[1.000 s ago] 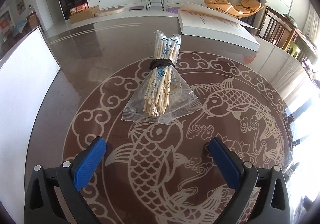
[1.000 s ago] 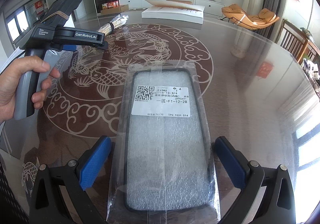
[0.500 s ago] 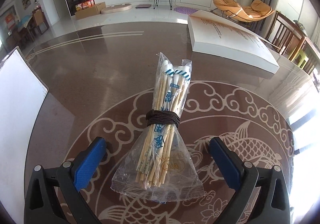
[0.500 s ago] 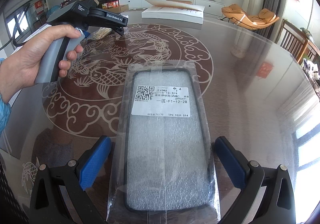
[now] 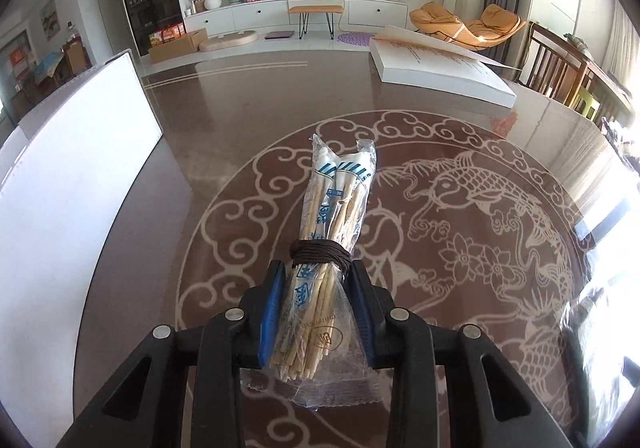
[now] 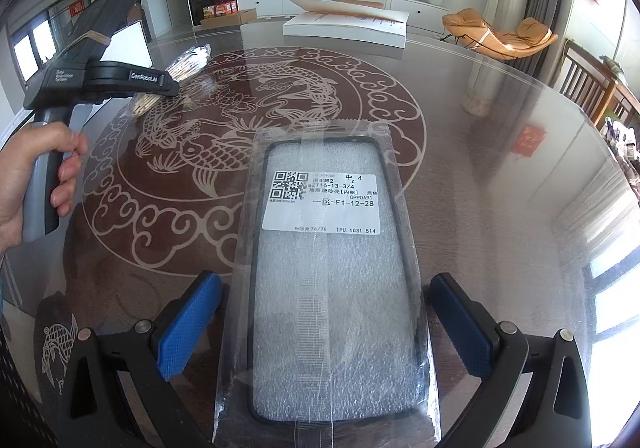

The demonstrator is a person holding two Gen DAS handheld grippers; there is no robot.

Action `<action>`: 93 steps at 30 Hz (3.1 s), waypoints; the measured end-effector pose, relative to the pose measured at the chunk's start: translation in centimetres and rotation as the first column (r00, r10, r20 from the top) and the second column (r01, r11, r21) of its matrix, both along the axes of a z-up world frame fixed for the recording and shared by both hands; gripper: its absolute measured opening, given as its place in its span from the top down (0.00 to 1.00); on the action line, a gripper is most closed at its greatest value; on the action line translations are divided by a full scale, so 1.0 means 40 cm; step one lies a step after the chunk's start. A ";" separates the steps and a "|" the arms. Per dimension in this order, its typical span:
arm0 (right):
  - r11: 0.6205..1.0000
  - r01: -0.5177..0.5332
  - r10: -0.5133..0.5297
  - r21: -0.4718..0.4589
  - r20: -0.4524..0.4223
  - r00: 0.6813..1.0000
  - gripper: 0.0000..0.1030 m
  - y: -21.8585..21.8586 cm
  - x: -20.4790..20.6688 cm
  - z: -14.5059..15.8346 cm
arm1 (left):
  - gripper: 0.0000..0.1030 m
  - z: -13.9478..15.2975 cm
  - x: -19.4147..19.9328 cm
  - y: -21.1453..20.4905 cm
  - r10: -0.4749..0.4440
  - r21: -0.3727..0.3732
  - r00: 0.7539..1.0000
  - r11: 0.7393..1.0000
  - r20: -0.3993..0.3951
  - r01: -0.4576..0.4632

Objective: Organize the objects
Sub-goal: 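Lift the screen protector with the right tool while the left reaches for the chopsticks bag, then grasp the bagged bamboo chopsticks with the left tool and lift them, then carry the chopsticks and screen protector into the cardboard box and open both tools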

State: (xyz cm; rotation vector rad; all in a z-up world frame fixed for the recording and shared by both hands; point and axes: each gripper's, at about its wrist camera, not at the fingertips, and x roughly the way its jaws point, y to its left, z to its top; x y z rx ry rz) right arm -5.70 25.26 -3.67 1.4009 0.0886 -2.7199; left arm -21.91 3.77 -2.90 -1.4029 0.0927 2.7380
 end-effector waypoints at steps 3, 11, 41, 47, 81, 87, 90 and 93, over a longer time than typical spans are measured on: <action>1.000 0.000 0.000 0.000 0.000 1.000 0.00 0.000 0.000 0.000 | 0.68 -0.003 0.162 -0.014 0.005 0.037 1.000 0.999 0.012 -0.005; 1.000 0.000 0.000 0.000 0.000 1.000 0.00 0.000 0.000 0.000 | 0.66 -0.007 0.447 -0.061 0.052 0.076 0.998 0.996 -0.020 -0.050; 1.000 0.000 0.000 0.000 0.000 1.000 0.00 0.000 -0.001 0.000 | 0.00 -0.033 0.463 -0.049 0.047 0.015 0.999 0.999 -0.011 -0.047; 1.000 0.000 0.000 0.000 0.000 1.000 0.00 0.000 -0.001 0.000 | 0.00 -0.005 0.473 -0.083 -0.040 0.141 0.999 0.989 0.014 0.037; 0.954 -0.195 0.222 -0.228 0.097 0.970 0.27 -0.086 -0.074 0.221 | 0.72 0.178 0.503 -0.206 0.044 0.322 0.989 0.947 -0.143 0.004; 0.860 -0.395 0.402 -0.324 -0.049 0.914 0.27 -0.415 -0.120 0.406 | 0.72 0.345 0.493 -0.479 0.235 0.299 0.947 0.940 -0.218 -0.164; 0.788 -0.499 0.503 -0.360 -0.090 0.860 0.26 -0.646 -0.144 0.451 | 0.72 0.323 0.458 -0.625 0.340 0.222 0.927 0.927 -0.155 -0.303; 0.741 -0.558 0.568 -0.374 -0.093 0.818 0.26 -0.862 -0.162 0.442 | 0.72 0.265 0.448 -0.749 0.427 0.151 0.902 0.898 -0.068 -0.414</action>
